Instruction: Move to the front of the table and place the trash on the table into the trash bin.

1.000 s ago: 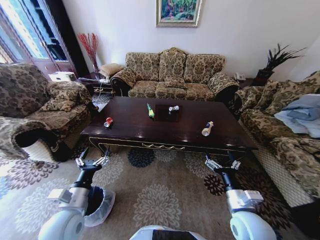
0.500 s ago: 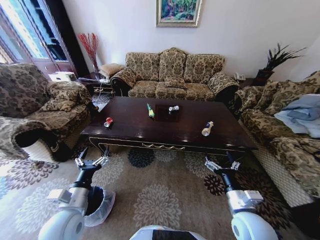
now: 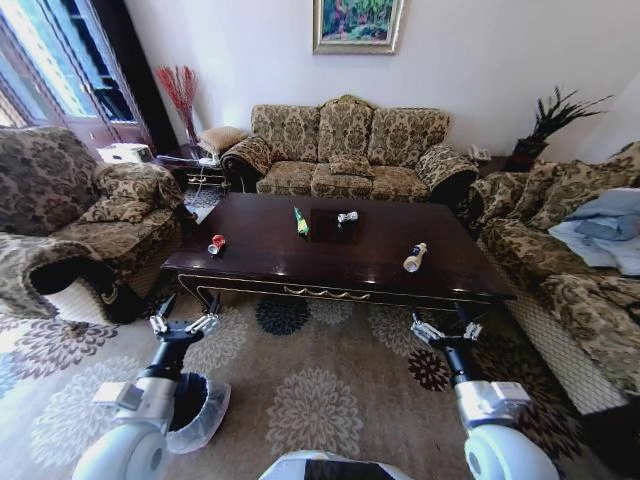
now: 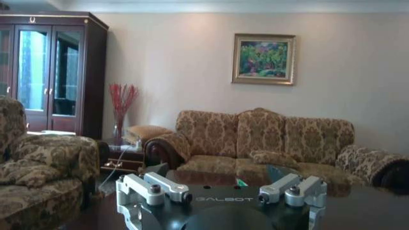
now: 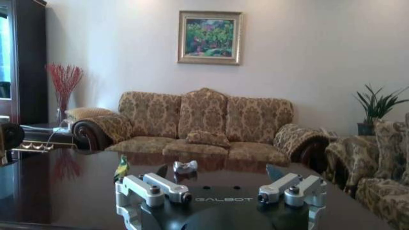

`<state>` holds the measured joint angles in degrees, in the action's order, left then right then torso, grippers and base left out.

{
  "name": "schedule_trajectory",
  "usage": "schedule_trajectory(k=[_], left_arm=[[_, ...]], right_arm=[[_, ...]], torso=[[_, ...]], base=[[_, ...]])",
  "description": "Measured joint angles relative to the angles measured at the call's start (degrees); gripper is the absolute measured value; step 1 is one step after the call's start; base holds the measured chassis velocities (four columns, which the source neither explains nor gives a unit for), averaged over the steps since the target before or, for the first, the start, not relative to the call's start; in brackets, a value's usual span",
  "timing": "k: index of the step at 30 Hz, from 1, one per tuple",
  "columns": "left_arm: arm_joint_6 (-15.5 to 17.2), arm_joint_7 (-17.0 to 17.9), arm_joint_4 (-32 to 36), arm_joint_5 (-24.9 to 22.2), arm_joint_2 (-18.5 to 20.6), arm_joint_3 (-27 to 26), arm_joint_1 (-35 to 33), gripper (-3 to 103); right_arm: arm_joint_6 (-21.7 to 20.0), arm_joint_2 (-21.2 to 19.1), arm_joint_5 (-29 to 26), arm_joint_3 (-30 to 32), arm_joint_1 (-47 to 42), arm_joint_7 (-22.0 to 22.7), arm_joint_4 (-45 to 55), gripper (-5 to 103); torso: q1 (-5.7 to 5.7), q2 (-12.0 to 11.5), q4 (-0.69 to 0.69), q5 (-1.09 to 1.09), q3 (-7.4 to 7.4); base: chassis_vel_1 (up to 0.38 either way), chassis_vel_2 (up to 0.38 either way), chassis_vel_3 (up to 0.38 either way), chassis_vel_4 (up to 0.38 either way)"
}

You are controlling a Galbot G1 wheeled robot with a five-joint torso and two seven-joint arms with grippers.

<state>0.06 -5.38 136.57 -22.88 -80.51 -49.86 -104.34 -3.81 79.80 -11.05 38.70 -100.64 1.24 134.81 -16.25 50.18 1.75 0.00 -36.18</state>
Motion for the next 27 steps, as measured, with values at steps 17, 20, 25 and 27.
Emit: schedule_trajectory(k=[17, 20, 25, 27], left_arm=[[1.67, -0.44, 0.61, 1.14, -0.16, 0.42, 0.02, 100], [1.96, -0.46, 0.84, 1.35, -0.15, 0.47, 0.06, 100], [2.20, -0.44, 1.17, 1.61, -0.19, 0.46, -0.06, 100], [2.23, -0.41, 1.33, 1.62, -0.23, 0.38, -0.20, 100]], right_arm=[[0.57, -0.27, 1.41, 0.69, -1.02, -0.16, -0.48, 100], [0.76, -0.23, 1.47, 0.80, -1.09, -0.15, -0.48, 100], [1.54, -0.08, 1.48, 0.78, -1.31, -0.23, -0.54, 100], [1.83, 0.01, 1.53, 0.74, -1.46, -0.36, -0.54, 100]], torso=[[2.10, -4.79, -0.01, 0.01, 2.67], [2.42, -5.49, 0.00, 0.01, 3.07], [2.99, -6.82, 0.00, 0.01, 3.81], [3.29, -7.43, 0.00, 0.01, 4.12]], base=[[0.000, 0.000, 0.000, 0.000], [0.059, 0.055, -0.068, -0.062], [0.147, 0.141, -0.121, -0.117], [0.231, 0.191, -0.194, -0.200]])
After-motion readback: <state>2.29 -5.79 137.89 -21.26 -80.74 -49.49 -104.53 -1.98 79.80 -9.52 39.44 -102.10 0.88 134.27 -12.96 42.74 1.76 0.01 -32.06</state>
